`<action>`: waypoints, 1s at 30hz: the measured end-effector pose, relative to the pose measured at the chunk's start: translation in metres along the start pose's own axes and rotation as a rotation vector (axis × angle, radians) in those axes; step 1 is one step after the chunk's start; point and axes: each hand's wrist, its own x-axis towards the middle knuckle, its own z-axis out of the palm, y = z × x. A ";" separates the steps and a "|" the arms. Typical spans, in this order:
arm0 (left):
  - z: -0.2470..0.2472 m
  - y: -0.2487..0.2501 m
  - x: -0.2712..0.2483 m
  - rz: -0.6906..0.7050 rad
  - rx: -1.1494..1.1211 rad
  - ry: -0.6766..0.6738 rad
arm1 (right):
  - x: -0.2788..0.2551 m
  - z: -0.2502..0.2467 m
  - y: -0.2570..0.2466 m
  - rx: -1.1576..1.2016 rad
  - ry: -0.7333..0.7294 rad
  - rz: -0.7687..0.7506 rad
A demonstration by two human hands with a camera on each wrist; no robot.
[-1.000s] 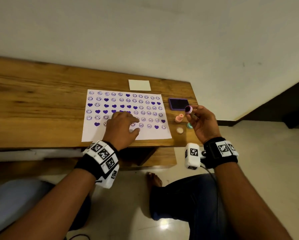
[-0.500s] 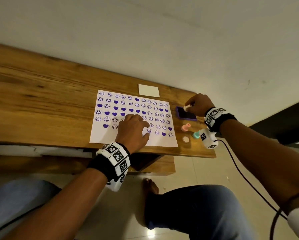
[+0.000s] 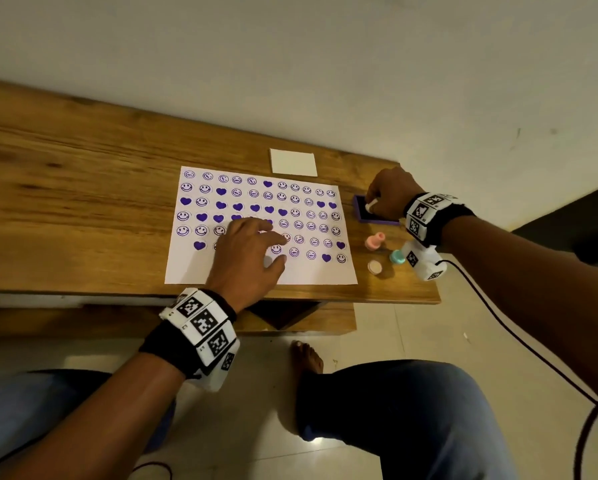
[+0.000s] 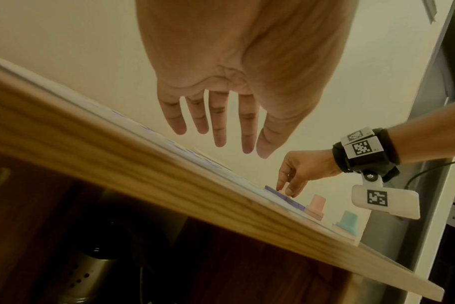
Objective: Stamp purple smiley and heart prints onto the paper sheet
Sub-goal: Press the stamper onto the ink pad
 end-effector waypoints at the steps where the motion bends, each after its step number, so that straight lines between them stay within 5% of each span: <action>1: 0.000 -0.001 0.002 -0.013 0.002 0.012 | -0.001 -0.001 0.000 0.016 0.006 0.008; 12: -0.022 -0.001 0.007 -0.031 0.088 -0.059 | -0.011 -0.010 -0.007 0.070 -0.016 0.036; 18: -0.072 -0.042 0.016 -0.138 0.174 -0.088 | -0.034 -0.025 -0.006 0.304 0.264 0.101; 26: -0.098 -0.070 0.009 -0.297 0.452 -0.444 | -0.076 -0.004 -0.049 0.389 0.284 -0.068; 30: -0.089 -0.056 0.004 -0.299 0.490 -0.416 | -0.086 0.005 -0.069 0.448 0.257 -0.148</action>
